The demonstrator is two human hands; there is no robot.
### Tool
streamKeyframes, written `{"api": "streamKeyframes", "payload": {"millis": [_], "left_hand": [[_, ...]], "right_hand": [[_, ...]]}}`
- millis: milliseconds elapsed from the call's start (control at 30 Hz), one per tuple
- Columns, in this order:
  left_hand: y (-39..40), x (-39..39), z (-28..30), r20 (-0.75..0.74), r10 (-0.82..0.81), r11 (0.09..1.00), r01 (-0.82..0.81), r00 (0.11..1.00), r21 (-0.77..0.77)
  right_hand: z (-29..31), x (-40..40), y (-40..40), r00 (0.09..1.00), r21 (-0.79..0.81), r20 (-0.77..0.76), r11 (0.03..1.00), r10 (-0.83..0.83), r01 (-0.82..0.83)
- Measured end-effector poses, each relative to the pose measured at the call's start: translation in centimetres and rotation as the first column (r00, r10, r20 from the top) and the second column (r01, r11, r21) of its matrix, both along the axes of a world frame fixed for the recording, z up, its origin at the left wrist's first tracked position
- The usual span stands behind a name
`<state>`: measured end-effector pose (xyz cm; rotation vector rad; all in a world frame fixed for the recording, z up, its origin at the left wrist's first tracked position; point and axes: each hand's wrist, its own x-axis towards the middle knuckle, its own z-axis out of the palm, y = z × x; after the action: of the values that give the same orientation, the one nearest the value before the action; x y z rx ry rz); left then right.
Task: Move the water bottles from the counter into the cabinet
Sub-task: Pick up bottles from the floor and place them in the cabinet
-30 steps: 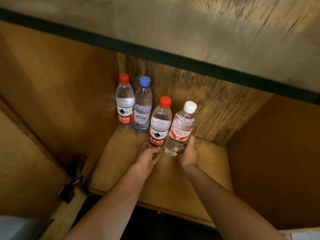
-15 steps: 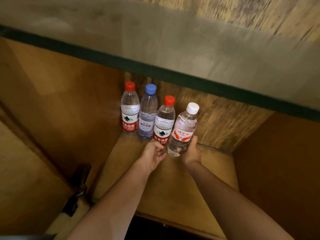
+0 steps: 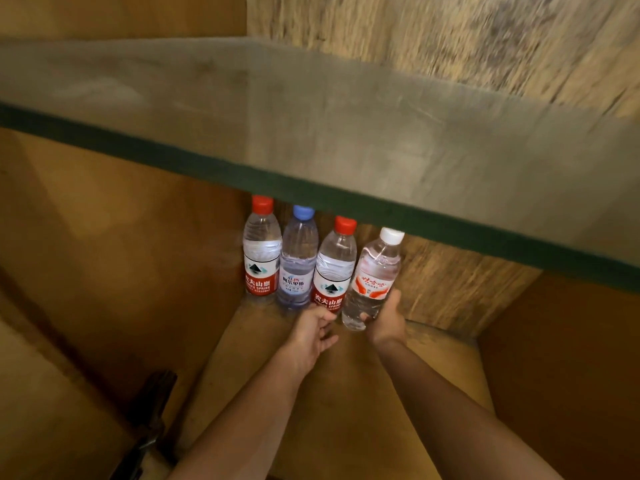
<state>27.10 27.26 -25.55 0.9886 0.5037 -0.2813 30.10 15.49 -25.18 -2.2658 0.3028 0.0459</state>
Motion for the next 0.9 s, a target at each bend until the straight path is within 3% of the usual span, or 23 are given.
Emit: {"api": "streamKeyframes", "payload": {"millis": [200, 367, 467, 667, 900], "left_hand": [[-0.5, -1.1, -0.2, 0.096, 0.001, 0.999, -0.006, 0.995, 0.054], [-1.2, -0.9, 0.5, 0.093, 0.027, 0.999, -0.031, 0.995, 0.037], [-1.6, -0.6, 0.8, 0.084, 0.023, 0.999, -0.025, 0.996, 0.024], [-1.3, -0.6, 0.5, 0.103, -0.01, 0.998, 0.004, 0.995, 0.055], [-1.0, -1.1, 0.0, 0.118, -0.03, 0.997, 0.021, 0.993, 0.072]], "right_hand": [[-1.6, 0.4, -1.0, 0.996, 0.051, 0.066, 0.997, 0.055, -0.059], [-1.6, -1.3, -1.7, 0.979, 0.321, 0.201, 0.943, 0.025, -0.09], [-1.2, -1.9, -1.8, 0.96, 0.394, 0.276, 0.906, 0.044, -0.155], [-0.3, -1.4, -2.2, 0.964, 0.51, 0.193, 0.822, 0.18, -0.256], [-0.3, -1.2, -1.7, 0.974, 0.603, 0.131, 0.764, 0.185, -0.227]]}}
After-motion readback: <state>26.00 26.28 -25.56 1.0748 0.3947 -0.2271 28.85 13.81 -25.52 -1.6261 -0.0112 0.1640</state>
